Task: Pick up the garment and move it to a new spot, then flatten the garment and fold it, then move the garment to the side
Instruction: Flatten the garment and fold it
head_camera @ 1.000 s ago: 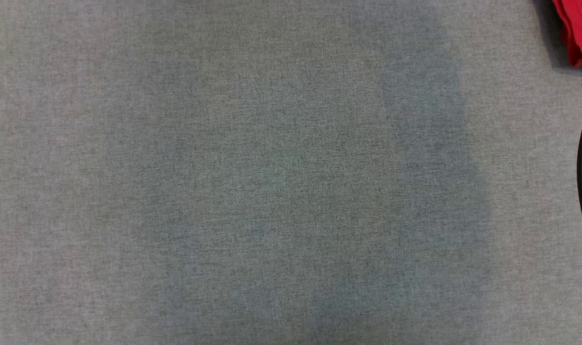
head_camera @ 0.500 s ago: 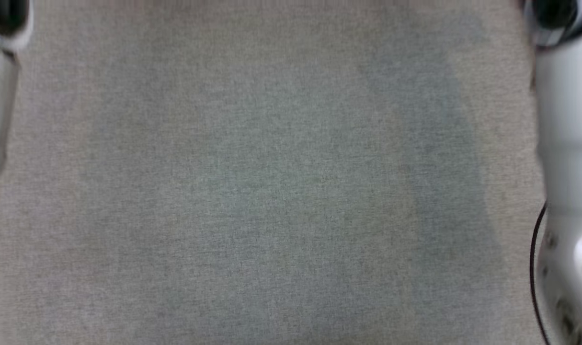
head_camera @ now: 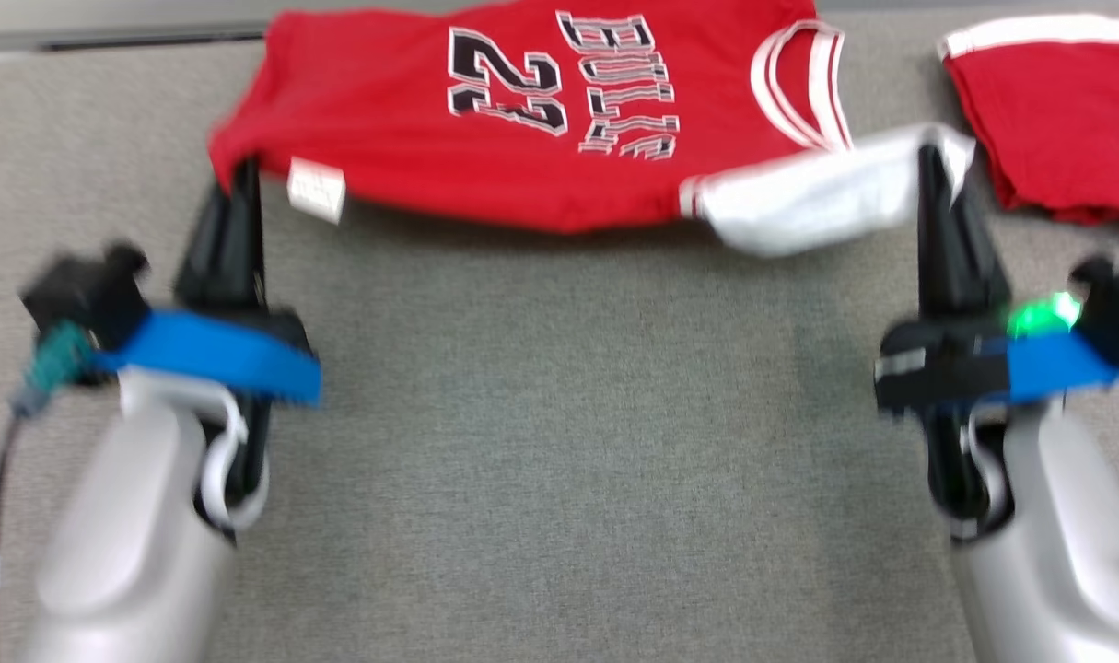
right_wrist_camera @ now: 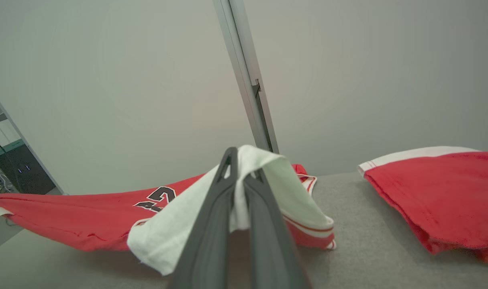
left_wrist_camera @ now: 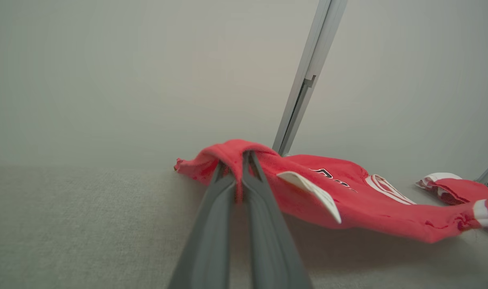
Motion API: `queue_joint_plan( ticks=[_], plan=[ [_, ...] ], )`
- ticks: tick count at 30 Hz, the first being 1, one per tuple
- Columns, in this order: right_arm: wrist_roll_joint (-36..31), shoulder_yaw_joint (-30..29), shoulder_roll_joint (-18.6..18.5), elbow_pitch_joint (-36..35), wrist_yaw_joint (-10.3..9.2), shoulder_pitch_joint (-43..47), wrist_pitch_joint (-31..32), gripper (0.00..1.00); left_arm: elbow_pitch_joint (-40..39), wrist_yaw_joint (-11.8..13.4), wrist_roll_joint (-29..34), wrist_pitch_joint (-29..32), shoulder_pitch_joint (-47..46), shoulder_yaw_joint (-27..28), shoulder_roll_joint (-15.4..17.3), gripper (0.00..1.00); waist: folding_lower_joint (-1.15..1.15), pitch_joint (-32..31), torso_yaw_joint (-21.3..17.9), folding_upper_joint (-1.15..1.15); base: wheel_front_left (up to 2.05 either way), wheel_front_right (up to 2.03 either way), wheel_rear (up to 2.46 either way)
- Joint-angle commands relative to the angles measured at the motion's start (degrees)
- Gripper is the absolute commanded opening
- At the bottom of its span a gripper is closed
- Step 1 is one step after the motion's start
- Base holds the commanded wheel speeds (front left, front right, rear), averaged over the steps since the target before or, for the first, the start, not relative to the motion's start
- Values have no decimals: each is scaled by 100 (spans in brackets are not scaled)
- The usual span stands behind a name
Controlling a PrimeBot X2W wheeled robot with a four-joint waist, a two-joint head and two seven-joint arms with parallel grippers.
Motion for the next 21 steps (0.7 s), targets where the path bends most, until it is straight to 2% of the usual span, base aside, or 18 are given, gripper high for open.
queue_joint_plan(
  ticks=[1, 13, 21],
  plan=[
    [40, -42, 22, -149, 1, 461, 56, 0, -104, 23, 72, -26, 408, 81, -69, 0, 2, -182, -16, 0, 0, 0, 0],
    [60, -435, 259, -916, 1, 2833, 509, 0, -237, -57, 252, -26, 2309, 362, -594, 0, 2, -860, 156, 0, 0, 0, 0],
    [-1, -474, 314, -1493, 1, 3901, 833, 0, -260, -66, 378, -26, 3093, 583, -680, 0, 2, -1185, 198, 0, 0, 0, 0]
  ],
)
